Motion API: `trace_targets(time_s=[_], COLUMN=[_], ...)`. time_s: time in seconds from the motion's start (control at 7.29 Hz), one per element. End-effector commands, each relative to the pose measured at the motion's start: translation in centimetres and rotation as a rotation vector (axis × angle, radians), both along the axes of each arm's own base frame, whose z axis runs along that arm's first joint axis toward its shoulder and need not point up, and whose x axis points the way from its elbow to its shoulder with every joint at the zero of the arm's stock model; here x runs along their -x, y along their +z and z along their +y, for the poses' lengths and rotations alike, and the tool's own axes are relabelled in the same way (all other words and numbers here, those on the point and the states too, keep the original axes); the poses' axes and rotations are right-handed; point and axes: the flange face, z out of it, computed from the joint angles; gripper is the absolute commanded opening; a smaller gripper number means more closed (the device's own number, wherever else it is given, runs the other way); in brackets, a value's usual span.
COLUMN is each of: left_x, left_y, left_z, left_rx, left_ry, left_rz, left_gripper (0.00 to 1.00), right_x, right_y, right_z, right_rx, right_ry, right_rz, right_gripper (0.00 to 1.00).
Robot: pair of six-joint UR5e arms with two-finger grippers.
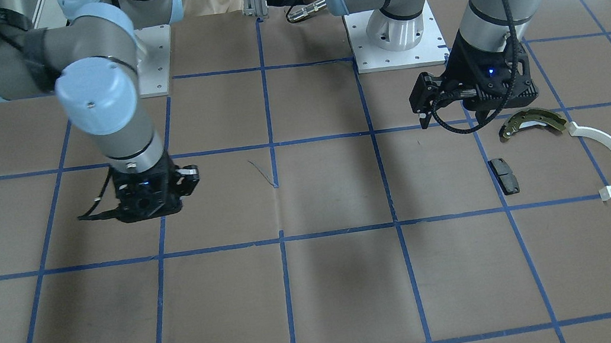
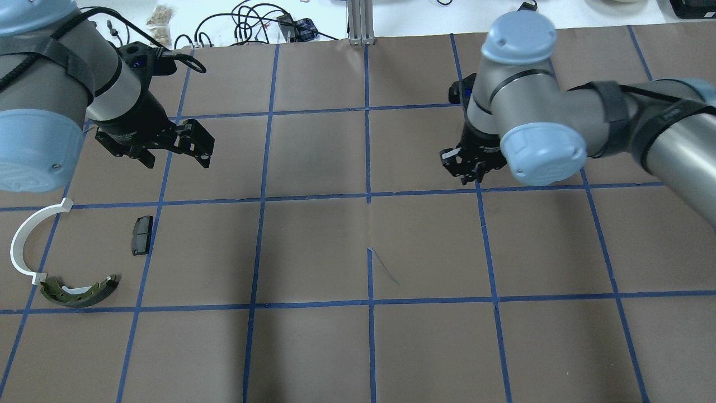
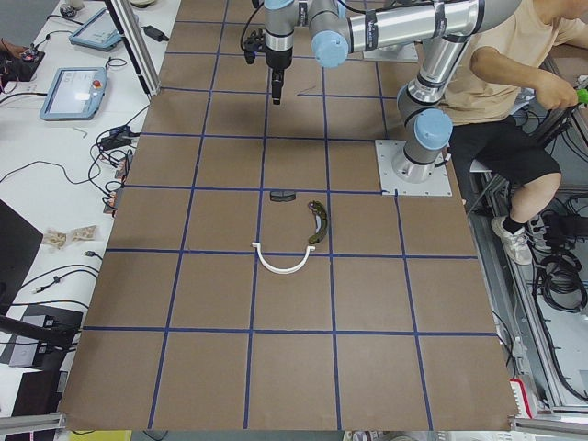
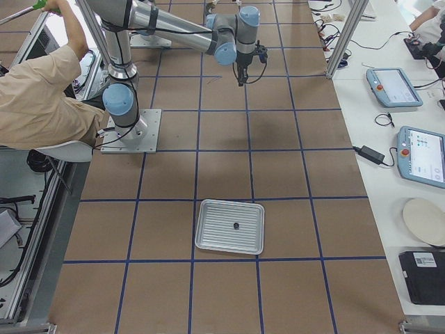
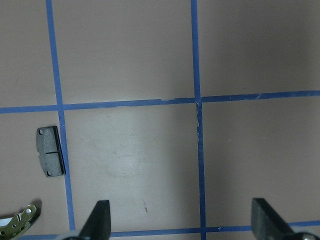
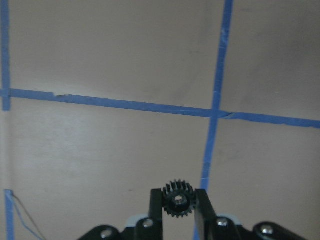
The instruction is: Place bearing gear from tray to pile
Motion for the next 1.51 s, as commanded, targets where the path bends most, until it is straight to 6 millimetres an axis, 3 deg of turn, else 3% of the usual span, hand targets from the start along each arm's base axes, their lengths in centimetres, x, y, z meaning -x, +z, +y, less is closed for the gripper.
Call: trace_targets(time_s=[0.0,0.27,0.41,0.55,0.69,0.82,0.96,1.1,1.23,1.37], left_x=[0.0,-0.1,-0.1,-0.3,-0.4,-0.2,0.0,0.3,1.6,5.0], left_y=[-0.1,-0.4,-0.3,-0.5,-0.7,-1.4,-2.2,-2.9,-4.1,-5.4], left_z=[0.0,-0.2,-0.3,-0.1,0.0,0.1,0.4,0.1,0.3,0.8], left_rx=[0.003,-0.004,0.001,-0.012,-0.023,-0.029,-0.036,-0.033,-0.05,-0.065], left_ry=[0.0,0.013,0.015,0.016,0.018,0.016,0.016,0.019,0.041,0.032], left_rz=[-0.001,-0.004,0.003,-0.012,-0.011,-0.009,-0.004,0.001,0.014,0.013], left_gripper=[1.0,1.0,1.0,1.0,1.0,1.0,1.0,1.0,1.0,1.0], right_x=[-11.0,-16.8,-17.6,-17.5,-17.4,-16.3,-13.5,-8.9,-3.3,3.5], right_y=[-3.0,-7.1,-7.3,-7.4,-7.3,-6.4,-4.2,-2.1,0.1,1.3], right_z=[3.7,5.7,6.3,6.2,6.0,4.9,2.8,1.0,-0.9,-2.7], right_rx=[0.016,0.022,0.019,0.02,0.036,0.058,0.08,0.052,0.059,0.065], right_ry=[-0.087,-0.181,-0.174,-0.162,-0.144,-0.106,-0.135,-0.153,-0.104,-0.098], right_rz=[-0.044,-0.071,-0.071,-0.068,-0.066,-0.07,-0.075,-0.057,-0.049,0.014], right_gripper=[0.0,0.0,0.02,0.32,0.97,1.0,1.0,1.0,1.0,1.0])
